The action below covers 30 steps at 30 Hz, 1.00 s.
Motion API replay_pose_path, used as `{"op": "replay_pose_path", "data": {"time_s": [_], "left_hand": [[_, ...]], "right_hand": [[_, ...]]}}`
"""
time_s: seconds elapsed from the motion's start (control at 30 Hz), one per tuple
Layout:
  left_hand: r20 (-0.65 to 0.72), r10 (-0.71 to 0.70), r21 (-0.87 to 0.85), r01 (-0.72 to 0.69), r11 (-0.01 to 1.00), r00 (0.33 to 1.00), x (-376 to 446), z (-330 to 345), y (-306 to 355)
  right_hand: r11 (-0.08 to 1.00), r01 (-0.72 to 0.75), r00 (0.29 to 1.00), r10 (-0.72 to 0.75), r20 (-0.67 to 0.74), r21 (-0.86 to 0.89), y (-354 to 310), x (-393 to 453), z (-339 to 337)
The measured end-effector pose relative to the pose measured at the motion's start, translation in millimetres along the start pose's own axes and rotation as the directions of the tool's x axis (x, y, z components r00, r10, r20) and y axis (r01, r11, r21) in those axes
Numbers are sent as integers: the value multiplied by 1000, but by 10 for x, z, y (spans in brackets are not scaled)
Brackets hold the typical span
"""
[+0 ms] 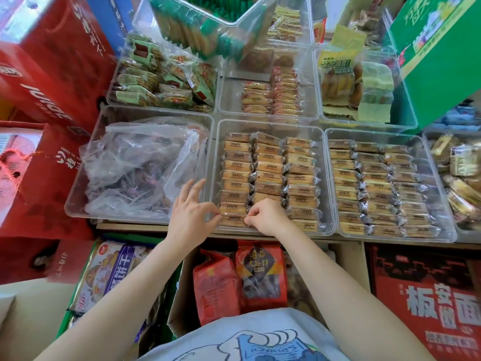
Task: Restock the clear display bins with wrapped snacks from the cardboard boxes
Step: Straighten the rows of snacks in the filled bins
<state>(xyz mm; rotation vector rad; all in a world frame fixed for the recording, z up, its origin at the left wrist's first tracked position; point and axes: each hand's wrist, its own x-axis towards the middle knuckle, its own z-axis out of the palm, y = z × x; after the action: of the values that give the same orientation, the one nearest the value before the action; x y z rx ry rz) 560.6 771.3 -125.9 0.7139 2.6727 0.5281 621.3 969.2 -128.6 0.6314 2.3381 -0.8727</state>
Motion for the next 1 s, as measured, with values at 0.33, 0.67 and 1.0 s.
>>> {"op": "replay_pose_path", "data": {"time_s": [0.33,0.67,1.0], "left_hand": [[56,-51,424,23,905,997,282,127,278],[-131,74,97,-61,993,989,435,36,99],[-76,-33,207,48,977,997,715,150,93]], "right_hand": [[983,-64,997,56,-52,-174,-139,74,103],[985,170,909,-167,-382,-27,-245,159,-332],[849,-103,944,-80,-319,-518,-321,501,-171]]}}
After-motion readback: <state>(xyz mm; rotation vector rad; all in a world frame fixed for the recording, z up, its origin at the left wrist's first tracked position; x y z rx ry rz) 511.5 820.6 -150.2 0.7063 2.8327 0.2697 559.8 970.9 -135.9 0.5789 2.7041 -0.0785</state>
